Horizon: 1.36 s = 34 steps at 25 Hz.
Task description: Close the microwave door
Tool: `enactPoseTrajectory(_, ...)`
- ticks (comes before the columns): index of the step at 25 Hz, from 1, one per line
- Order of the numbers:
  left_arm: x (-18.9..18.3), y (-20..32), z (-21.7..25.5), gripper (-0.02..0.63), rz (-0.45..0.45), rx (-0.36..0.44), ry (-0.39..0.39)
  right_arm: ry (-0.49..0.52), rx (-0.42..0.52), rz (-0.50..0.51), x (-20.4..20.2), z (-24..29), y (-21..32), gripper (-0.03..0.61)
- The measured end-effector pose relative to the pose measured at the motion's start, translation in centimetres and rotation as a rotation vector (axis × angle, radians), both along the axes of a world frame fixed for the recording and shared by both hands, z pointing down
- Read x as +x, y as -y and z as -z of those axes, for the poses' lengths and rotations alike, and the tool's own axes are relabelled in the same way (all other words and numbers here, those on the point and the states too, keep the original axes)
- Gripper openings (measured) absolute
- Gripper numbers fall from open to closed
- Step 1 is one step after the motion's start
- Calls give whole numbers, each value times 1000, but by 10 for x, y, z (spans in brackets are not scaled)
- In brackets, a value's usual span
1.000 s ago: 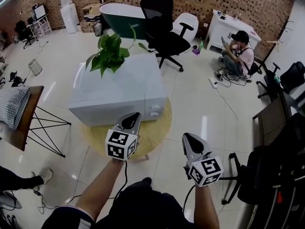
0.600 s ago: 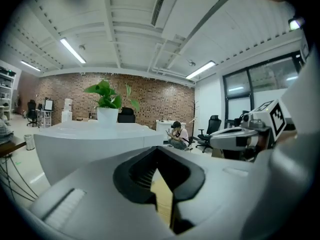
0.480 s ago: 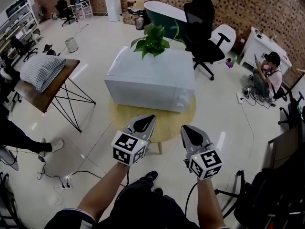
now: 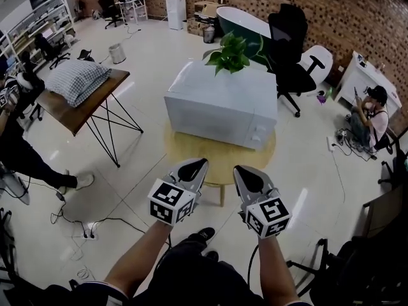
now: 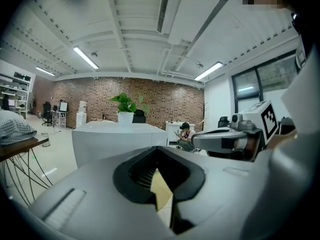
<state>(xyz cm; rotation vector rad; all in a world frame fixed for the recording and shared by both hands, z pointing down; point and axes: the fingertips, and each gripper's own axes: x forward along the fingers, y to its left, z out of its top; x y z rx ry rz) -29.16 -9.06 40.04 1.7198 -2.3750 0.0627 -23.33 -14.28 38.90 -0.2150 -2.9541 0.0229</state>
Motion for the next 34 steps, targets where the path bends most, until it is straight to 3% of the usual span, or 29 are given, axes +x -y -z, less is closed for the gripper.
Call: enactPoseTrajectory(34,5,-26,6,11,22,23,-2,20,11,7,0,8,-22,2)
